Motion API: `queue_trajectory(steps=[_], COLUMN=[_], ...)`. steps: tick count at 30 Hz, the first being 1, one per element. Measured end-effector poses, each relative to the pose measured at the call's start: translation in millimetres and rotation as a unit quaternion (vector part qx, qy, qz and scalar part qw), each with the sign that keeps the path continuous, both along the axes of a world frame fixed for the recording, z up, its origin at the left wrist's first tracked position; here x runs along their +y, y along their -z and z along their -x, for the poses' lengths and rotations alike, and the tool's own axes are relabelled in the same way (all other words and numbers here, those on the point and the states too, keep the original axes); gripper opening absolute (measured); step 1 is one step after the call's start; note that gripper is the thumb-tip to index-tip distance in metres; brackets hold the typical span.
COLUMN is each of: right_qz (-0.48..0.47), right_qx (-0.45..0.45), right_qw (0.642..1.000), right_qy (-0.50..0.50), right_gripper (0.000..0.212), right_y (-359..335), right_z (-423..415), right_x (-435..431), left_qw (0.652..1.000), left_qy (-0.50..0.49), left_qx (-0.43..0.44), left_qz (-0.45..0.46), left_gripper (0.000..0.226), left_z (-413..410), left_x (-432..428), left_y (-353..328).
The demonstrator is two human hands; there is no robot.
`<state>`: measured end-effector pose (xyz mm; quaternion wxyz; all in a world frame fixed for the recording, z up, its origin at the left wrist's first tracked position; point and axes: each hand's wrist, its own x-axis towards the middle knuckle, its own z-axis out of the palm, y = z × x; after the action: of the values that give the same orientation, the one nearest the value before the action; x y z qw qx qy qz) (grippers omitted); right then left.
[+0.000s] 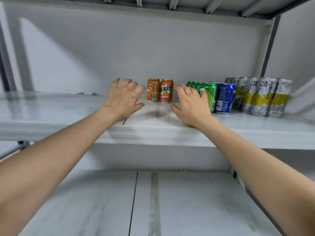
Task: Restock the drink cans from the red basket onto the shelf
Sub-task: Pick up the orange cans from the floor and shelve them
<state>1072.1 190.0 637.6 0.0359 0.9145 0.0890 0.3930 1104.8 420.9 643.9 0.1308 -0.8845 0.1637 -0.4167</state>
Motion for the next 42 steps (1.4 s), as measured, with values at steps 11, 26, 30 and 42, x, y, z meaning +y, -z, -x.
queue_trajectory(steps=[11, 26, 30, 42], right_qz=[-0.017, -0.077, -0.096, -0.127], right_qx=[-0.007, -0.001, 0.015, 0.144], right_qw=[0.999, 0.994, 0.993, 0.981], right_qy=[0.043, 0.075, 0.063, 0.040], right_gripper=[0.057, 0.058, 0.059, 0.059], right_y=[46.7, 207.8, 254.3, 399.3], right_z=[118.7, 293.6, 338.6, 456.2], right_x=[0.7, 22.6, 32.4, 81.2], left_qw=[0.996, 0.989, 0.986, 0.970], left_qy=[0.059, 0.114, 0.087, 0.046], left_qx=[-0.035, 0.035, 0.109, 0.218], left_qz=[0.055, 0.084, 0.094, 0.098], left_gripper=[0.049, 0.049, 0.053, 0.051], left_z=[109.3, 263.7, 318.6, 457.1], left_x=[1.4, 10.1, 8.6, 40.6], left_y=[35.5, 209.1, 261.1, 418.5])
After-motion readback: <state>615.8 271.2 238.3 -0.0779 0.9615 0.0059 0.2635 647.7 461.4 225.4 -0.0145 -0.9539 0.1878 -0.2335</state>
